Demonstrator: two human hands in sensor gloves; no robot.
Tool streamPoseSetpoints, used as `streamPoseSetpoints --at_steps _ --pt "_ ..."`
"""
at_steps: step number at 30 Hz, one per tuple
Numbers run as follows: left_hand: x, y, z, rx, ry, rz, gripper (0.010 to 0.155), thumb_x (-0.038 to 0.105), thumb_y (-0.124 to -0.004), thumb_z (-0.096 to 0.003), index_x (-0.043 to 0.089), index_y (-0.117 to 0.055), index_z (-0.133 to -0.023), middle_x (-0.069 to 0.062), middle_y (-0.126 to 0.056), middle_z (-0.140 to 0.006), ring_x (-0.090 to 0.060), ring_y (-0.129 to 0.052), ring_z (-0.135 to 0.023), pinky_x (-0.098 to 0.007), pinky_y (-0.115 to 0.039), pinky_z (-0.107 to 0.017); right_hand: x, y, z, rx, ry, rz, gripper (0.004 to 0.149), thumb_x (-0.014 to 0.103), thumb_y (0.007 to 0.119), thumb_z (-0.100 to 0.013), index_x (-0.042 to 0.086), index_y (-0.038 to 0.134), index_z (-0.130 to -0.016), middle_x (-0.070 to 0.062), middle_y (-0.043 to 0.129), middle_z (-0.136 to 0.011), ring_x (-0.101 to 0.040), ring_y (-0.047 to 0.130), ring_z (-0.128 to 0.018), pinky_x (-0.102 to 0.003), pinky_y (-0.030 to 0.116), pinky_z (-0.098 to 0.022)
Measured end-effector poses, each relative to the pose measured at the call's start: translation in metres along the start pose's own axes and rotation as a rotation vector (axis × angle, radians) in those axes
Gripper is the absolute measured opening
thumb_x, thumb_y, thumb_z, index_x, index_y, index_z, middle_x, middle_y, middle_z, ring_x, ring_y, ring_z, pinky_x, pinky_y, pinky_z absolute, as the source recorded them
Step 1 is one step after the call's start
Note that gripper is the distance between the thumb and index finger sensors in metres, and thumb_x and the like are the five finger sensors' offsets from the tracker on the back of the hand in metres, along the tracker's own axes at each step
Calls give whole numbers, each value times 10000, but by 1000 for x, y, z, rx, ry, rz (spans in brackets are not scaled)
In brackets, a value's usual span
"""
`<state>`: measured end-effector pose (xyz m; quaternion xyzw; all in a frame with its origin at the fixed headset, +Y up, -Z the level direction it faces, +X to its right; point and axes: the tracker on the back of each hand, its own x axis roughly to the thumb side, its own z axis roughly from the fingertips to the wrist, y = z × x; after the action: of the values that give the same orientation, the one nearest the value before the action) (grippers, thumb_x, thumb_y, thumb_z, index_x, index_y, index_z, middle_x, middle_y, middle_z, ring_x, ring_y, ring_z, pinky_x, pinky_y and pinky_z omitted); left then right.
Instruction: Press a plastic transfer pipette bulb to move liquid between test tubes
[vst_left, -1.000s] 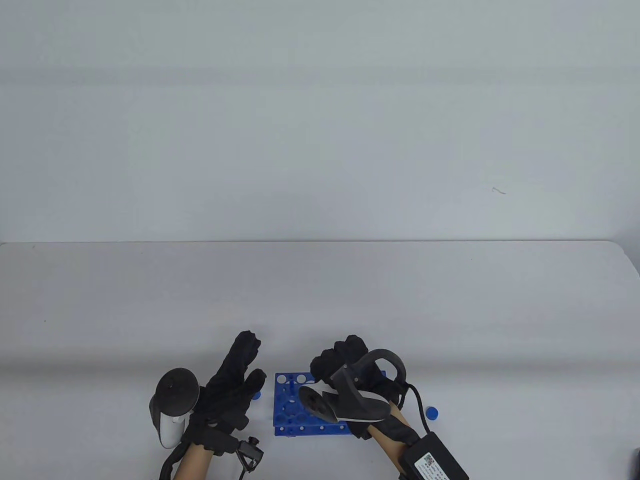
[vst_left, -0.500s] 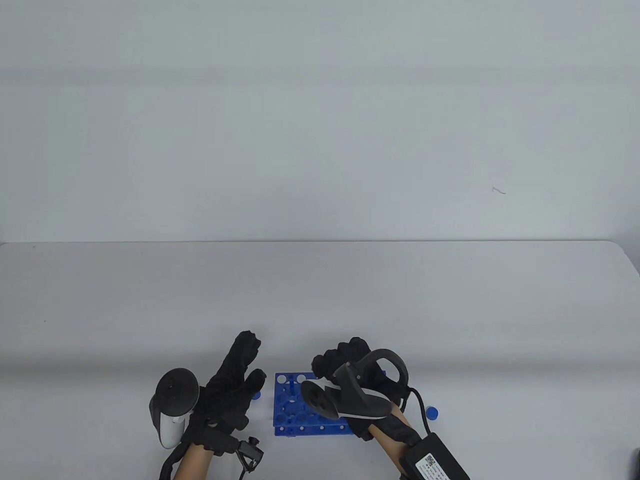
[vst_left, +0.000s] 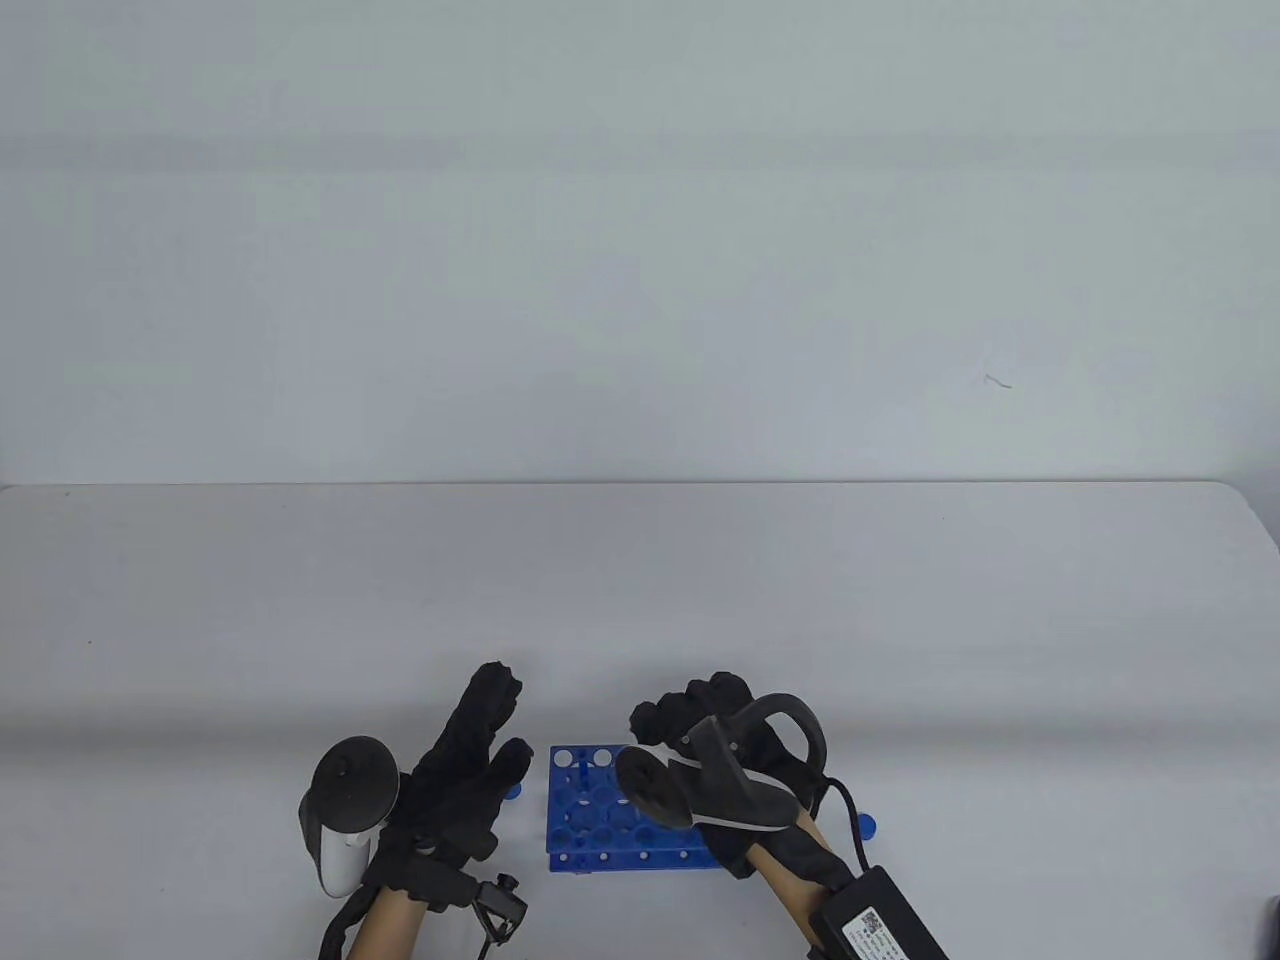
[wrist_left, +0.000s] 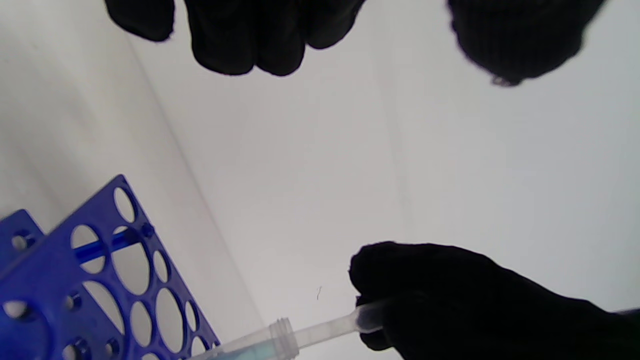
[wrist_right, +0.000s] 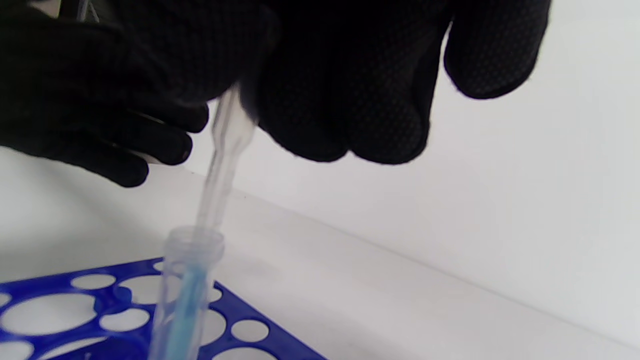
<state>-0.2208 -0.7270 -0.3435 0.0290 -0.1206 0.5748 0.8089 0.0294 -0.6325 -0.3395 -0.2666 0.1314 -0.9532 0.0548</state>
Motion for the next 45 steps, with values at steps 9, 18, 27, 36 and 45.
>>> streamPoseSetpoints --at_steps 9,18,27,36,45 --pt "0 0 0 1 1 -4 998 720 -619 -411 213 -277 -1200 -99 -400 -1265 -368 -467 -1147 -643 -409 -845 -39 -51 20 -97 93 -151 458 386 820 -364 225 867 -790 32 1010 -622 -188 982 -544 -545 717 -609" --pt "-1 0 1 1 9 -13 998 720 -619 -411 214 -276 -1200 -99 -403 -1265 -368 -468 -1147 -644 -408 -845 -80 -99 56 -86 155 -224 454 380 830 -382 208 873 -800 13 1011 -627 -202 979 -548 -553 711 -611" --pt "-1 -1 1 -1 11 -19 997 719 -619 -411 213 -277 -1199 -100 -401 -1265 -368 -468 -1146 -643 -409 -844 -86 -88 62 37 175 -184 451 378 836 -380 206 879 -794 14 1016 -617 -201 984 -537 -553 716 -605" --pt "-1 -2 2 -5 9 -18 998 719 -620 -411 212 -277 -1199 -101 -404 -1264 -370 -469 -1146 -644 -410 -843 -81 -72 55 86 170 -174 453 372 839 -377 205 877 -796 10 1015 -623 -205 983 -542 -553 717 -603" --pt "-1 -3 2 -6 9 -15 997 720 -618 -411 213 -276 -1199 -100 -402 -1264 -369 -468 -1146 -643 -409 -844 -56 -54 41 167 119 -66 459 361 851 -366 212 869 -801 15 1011 -633 -201 982 -550 -550 718 -606"
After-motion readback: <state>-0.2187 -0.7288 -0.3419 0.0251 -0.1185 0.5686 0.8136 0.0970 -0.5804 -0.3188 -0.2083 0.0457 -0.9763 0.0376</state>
